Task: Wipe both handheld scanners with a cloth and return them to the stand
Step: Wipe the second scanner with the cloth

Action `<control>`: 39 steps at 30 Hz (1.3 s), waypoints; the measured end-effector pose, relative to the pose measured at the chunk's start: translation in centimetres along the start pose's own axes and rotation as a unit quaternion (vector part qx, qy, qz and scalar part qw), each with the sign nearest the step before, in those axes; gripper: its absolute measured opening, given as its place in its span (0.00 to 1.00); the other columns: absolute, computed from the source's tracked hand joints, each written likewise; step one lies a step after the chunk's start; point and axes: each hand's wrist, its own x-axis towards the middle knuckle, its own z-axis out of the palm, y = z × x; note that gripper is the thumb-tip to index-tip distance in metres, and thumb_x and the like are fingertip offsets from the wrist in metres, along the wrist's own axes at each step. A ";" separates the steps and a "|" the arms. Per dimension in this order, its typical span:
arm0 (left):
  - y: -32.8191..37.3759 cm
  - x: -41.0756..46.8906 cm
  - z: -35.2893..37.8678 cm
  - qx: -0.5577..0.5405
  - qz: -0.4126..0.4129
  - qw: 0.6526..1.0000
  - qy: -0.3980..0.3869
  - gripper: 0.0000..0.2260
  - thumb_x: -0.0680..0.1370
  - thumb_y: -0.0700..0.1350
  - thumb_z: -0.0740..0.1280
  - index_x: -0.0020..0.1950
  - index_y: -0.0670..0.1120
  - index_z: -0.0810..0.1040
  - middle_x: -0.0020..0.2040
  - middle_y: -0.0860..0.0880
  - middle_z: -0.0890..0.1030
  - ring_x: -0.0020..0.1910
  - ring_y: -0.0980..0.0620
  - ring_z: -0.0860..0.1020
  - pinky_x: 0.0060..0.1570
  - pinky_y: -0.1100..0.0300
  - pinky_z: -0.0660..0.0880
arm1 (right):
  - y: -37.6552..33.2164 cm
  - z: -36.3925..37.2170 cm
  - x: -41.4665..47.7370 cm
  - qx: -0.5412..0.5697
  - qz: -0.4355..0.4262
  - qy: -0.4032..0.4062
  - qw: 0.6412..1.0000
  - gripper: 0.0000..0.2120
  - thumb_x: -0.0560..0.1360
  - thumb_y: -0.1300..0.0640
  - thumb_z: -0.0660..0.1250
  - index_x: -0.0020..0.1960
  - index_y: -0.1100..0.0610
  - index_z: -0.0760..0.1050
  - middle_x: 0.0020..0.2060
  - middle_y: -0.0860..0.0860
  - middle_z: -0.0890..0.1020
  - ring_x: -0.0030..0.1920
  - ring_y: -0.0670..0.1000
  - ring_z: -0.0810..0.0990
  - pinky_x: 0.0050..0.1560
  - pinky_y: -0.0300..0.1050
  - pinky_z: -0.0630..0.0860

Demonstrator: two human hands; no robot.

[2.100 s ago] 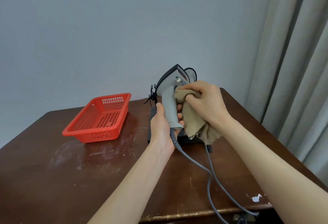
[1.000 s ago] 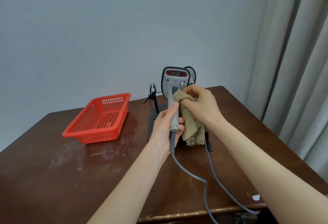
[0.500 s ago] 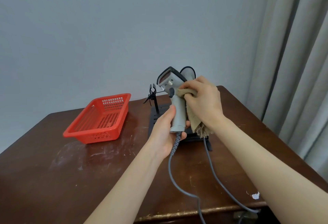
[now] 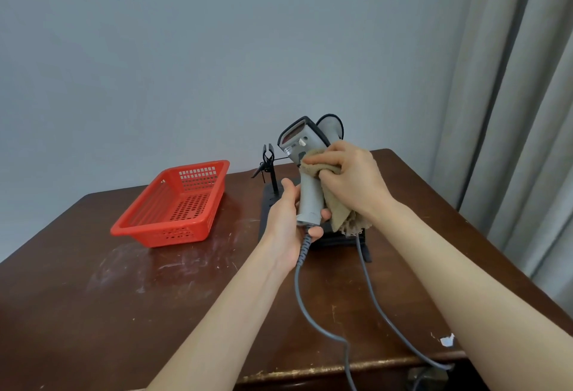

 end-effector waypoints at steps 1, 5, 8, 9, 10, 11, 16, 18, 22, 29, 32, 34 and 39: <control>0.1 0.2 -0.1 0.005 0.007 1.000 0.002 0.26 0.80 0.62 0.51 0.59 0.43 0.76 0.39 0.44 0.76 0.29 0.51 0.72 0.17 0.67 0.61 | 0.0 0.0 -0.3 0.010 -0.007 -0.026 1.000 0.16 0.72 0.63 0.64 0.50 0.46 0.83 0.42 0.41 0.75 0.46 0.44 0.76 0.49 0.40 0.72; -0.1 0.7 -0.6 0.029 0.019 0.999 0.016 0.29 0.77 0.67 0.50 0.49 0.45 0.79 0.32 0.47 0.74 0.26 0.53 0.70 0.18 0.67 0.61 | -0.5 -0.1 -1.9 0.049 -0.044 -0.150 0.987 0.15 0.69 0.62 0.66 0.41 0.43 0.84 0.37 0.38 0.76 0.37 0.39 0.77 0.43 0.39 0.71; -0.6 0.6 -0.7 0.023 0.004 1.000 0.007 0.31 0.76 0.69 0.50 0.52 0.44 0.78 0.33 0.48 0.73 0.28 0.53 0.69 0.17 0.67 0.61 | -0.4 -0.1 -1.4 0.015 -0.039 -0.152 0.987 0.15 0.69 0.60 0.66 0.41 0.39 0.83 0.38 0.39 0.77 0.40 0.42 0.77 0.45 0.43 0.74; -0.7 0.6 -0.6 0.018 0.000 1.000 -0.001 0.32 0.76 0.69 0.50 0.56 0.43 0.77 0.34 0.47 0.74 0.28 0.53 0.70 0.16 0.68 0.61 | -0.4 -0.1 -1.0 -0.007 -0.027 -0.127 0.992 0.14 0.70 0.59 0.66 0.42 0.40 0.83 0.39 0.40 0.76 0.42 0.43 0.76 0.46 0.43 0.73; -0.8 0.6 -0.5 0.012 -0.003 1.000 -0.011 0.33 0.76 0.69 0.50 0.59 0.43 0.75 0.35 0.46 0.74 0.29 0.52 0.71 0.16 0.68 0.62 | -0.2 0.0 -0.6 -0.030 -0.009 -0.093 0.995 0.13 0.71 0.58 0.65 0.44 0.41 0.83 0.40 0.40 0.76 0.44 0.44 0.76 0.47 0.42 0.72; -0.8 0.5 -0.4 0.006 -0.004 1.000 -0.020 0.33 0.76 0.69 0.49 0.60 0.42 0.75 0.36 0.45 0.75 0.29 0.52 0.72 0.16 0.68 0.62 | -0.2 0.0 -0.3 -0.049 0.007 -0.061 0.997 0.13 0.73 0.58 0.64 0.46 0.41 0.83 0.42 0.41 0.75 0.46 0.46 0.75 0.47 0.42 0.71; -0.4 1.0 -0.5 0.029 0.019 0.999 -0.002 0.33 0.75 0.71 0.49 0.53 0.44 0.77 0.33 0.46 0.74 0.27 0.52 0.71 0.18 0.67 0.62 | -0.7 0.1 -1.4 -0.061 -0.031 -0.135 0.988 0.16 0.72 0.61 0.62 0.47 0.43 0.83 0.39 0.42 0.71 0.40 0.42 0.73 0.44 0.42 0.70; -0.5 1.0 -0.6 0.043 0.027 0.999 0.009 0.31 0.74 0.71 0.50 0.47 0.45 0.78 0.31 0.47 0.73 0.26 0.53 0.69 0.20 0.65 0.62 | -1.1 0.1 -2.1 -0.061 -0.053 -0.191 0.978 0.16 0.72 0.61 0.62 0.45 0.43 0.83 0.38 0.41 0.71 0.38 0.38 0.71 0.41 0.41 0.67; -0.9 0.9 -0.7 0.026 0.007 1.000 0.000 0.34 0.74 0.71 0.50 0.53 0.42 0.77 0.34 0.46 0.73 0.28 0.52 0.70 0.17 0.67 0.61 | -0.6 0.1 -1.2 -0.070 -0.024 -0.150 0.986 0.13 0.73 0.57 0.63 0.45 0.40 0.82 0.38 0.39 0.71 0.40 0.42 0.74 0.44 0.41 0.69; -0.9 1.0 -1.1 -0.001 0.000 1.000 -0.006 0.30 0.74 0.70 0.52 0.51 0.45 0.76 0.33 0.48 0.72 0.26 0.53 0.69 0.18 0.67 0.61 | -0.8 0.0 -1.7 -0.041 -0.026 -0.213 0.976 0.19 0.72 0.62 0.61 0.47 0.40 0.82 0.38 0.43 0.71 0.39 0.43 0.75 0.47 0.47 0.74; -1.2 1.0 -1.1 -0.011 -0.009 1.000 0.000 0.29 0.74 0.70 0.54 0.50 0.45 0.76 0.33 0.48 0.72 0.26 0.54 0.69 0.18 0.67 0.61 | -1.0 -0.2 -1.5 -0.042 -0.025 -0.255 0.966 0.19 0.71 0.61 0.62 0.44 0.38 0.82 0.37 0.42 0.73 0.39 0.44 0.74 0.46 0.48 0.74; -1.1 0.8 -0.9 -0.024 -0.016 0.999 -0.018 0.31 0.74 0.70 0.53 0.52 0.44 0.76 0.35 0.47 0.74 0.27 0.53 0.70 0.17 0.67 0.61 | -0.6 -0.1 -0.8 -0.056 -0.006 -0.203 0.977 0.17 0.72 0.60 0.61 0.45 0.39 0.82 0.38 0.42 0.74 0.41 0.44 0.75 0.44 0.43 0.72; -0.6 0.8 -0.8 -0.044 -0.026 0.998 -0.046 0.33 0.74 0.70 0.52 0.55 0.42 0.75 0.36 0.46 0.74 0.27 0.52 0.72 0.16 0.68 0.62 | -0.1 0.3 -0.6 -0.089 0.002 -0.139 0.986 0.19 0.75 0.60 0.59 0.52 0.38 0.80 0.44 0.44 0.71 0.44 0.46 0.72 0.47 0.44 0.70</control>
